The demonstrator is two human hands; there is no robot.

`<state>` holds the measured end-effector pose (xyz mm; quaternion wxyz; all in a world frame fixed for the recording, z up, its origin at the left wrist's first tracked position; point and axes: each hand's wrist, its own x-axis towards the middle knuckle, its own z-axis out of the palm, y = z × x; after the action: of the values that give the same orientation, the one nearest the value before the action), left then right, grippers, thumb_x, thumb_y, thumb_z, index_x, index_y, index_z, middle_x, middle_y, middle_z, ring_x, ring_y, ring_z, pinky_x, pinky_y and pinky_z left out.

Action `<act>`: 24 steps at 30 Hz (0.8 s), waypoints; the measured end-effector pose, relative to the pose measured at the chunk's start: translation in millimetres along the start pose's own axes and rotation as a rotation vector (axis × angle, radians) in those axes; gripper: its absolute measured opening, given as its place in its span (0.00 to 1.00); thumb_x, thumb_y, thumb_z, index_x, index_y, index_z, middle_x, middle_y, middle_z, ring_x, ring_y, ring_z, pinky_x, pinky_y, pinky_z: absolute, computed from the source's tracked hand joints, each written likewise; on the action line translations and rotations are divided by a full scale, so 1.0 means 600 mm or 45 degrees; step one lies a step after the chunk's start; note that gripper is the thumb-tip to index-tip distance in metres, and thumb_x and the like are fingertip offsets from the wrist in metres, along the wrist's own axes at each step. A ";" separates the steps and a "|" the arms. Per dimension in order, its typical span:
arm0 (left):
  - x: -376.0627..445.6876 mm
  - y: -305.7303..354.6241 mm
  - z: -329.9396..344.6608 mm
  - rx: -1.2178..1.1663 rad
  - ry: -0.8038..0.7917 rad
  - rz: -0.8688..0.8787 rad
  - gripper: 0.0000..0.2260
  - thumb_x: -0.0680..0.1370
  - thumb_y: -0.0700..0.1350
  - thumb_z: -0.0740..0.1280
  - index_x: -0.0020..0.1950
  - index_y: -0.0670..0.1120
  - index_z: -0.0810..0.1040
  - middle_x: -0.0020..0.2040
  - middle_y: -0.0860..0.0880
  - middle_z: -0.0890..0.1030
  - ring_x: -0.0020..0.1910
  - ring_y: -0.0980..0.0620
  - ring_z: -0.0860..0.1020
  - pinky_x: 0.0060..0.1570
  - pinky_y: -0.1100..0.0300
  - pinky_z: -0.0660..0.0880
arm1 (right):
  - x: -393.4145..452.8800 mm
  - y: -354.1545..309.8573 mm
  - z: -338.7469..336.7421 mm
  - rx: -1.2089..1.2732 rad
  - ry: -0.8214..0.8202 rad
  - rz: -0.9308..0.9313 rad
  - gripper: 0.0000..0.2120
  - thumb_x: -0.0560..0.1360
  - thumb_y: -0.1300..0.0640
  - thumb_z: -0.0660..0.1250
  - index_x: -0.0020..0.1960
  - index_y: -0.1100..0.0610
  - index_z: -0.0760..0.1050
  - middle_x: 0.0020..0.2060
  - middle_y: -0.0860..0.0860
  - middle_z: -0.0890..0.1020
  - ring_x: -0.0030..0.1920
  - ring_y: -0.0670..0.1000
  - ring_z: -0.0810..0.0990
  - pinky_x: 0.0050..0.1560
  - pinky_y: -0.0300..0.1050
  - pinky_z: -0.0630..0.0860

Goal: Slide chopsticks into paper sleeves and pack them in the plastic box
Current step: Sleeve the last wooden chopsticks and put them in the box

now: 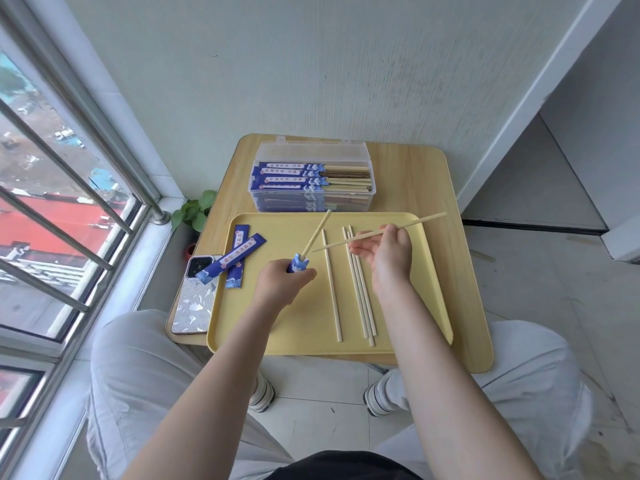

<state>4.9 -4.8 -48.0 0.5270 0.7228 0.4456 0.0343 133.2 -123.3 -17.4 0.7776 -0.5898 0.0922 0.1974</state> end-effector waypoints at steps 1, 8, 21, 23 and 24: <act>0.000 0.000 0.001 0.023 -0.013 0.013 0.12 0.74 0.50 0.73 0.41 0.42 0.77 0.32 0.47 0.73 0.31 0.50 0.70 0.32 0.58 0.70 | 0.000 -0.001 0.001 -0.029 -0.003 -0.016 0.12 0.87 0.57 0.49 0.48 0.58 0.66 0.35 0.61 0.80 0.26 0.56 0.81 0.30 0.47 0.80; -0.004 0.002 0.007 0.075 -0.036 0.042 0.12 0.74 0.49 0.73 0.38 0.44 0.75 0.32 0.48 0.70 0.32 0.50 0.67 0.35 0.55 0.67 | -0.005 -0.003 0.004 -0.192 -0.080 -0.084 0.12 0.86 0.57 0.49 0.47 0.57 0.67 0.31 0.56 0.82 0.26 0.55 0.81 0.30 0.46 0.78; -0.006 0.019 0.015 0.108 -0.086 0.075 0.11 0.74 0.49 0.72 0.39 0.45 0.73 0.32 0.48 0.71 0.31 0.50 0.68 0.34 0.56 0.67 | -0.010 0.010 -0.004 -0.987 -0.753 0.017 0.08 0.80 0.60 0.66 0.44 0.58 0.81 0.38 0.53 0.82 0.34 0.48 0.77 0.34 0.42 0.74; -0.006 0.019 0.013 0.131 -0.093 0.075 0.11 0.74 0.49 0.72 0.39 0.44 0.74 0.32 0.48 0.72 0.31 0.50 0.68 0.34 0.56 0.68 | -0.010 0.005 -0.005 -0.927 -0.786 0.072 0.06 0.79 0.59 0.68 0.48 0.60 0.82 0.41 0.53 0.83 0.36 0.48 0.79 0.36 0.43 0.76; -0.006 0.018 0.013 0.135 -0.098 0.074 0.11 0.74 0.49 0.72 0.40 0.44 0.74 0.32 0.48 0.72 0.31 0.50 0.69 0.34 0.56 0.68 | -0.010 0.004 -0.004 -0.850 -0.740 0.075 0.06 0.79 0.58 0.68 0.49 0.60 0.82 0.42 0.54 0.83 0.37 0.48 0.80 0.37 0.44 0.78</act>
<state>13.4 -13.5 -41.2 0.5036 0.7631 0.4051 -0.0018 127.1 -126.1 -18.0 0.5321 -0.7258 -0.1825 0.3959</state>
